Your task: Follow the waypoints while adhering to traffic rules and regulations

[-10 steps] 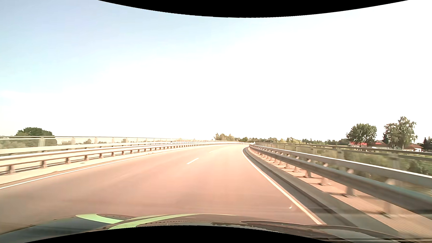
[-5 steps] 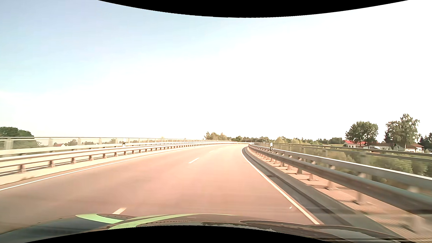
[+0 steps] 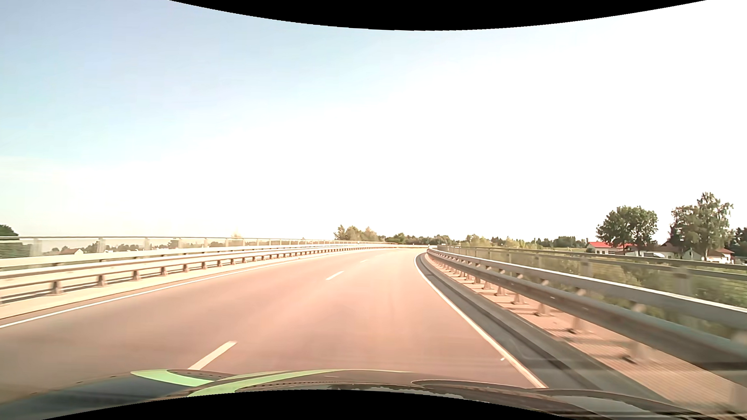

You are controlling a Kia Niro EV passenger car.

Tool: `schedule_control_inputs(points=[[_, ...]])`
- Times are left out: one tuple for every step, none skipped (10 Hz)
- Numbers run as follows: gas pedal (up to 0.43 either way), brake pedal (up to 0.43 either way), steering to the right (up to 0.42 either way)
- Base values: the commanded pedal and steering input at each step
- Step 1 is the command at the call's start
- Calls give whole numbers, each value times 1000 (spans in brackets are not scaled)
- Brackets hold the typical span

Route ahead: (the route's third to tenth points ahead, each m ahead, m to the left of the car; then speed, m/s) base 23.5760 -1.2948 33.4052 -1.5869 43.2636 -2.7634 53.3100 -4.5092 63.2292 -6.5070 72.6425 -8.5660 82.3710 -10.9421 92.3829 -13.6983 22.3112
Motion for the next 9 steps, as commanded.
schedule_control_inputs(points=[[118,0,21],[118,0,19],[130,0,18],[130,0,18],[138,0,18],[138,0,18],[138,0,18],[150,0,17],[150,0,17]])
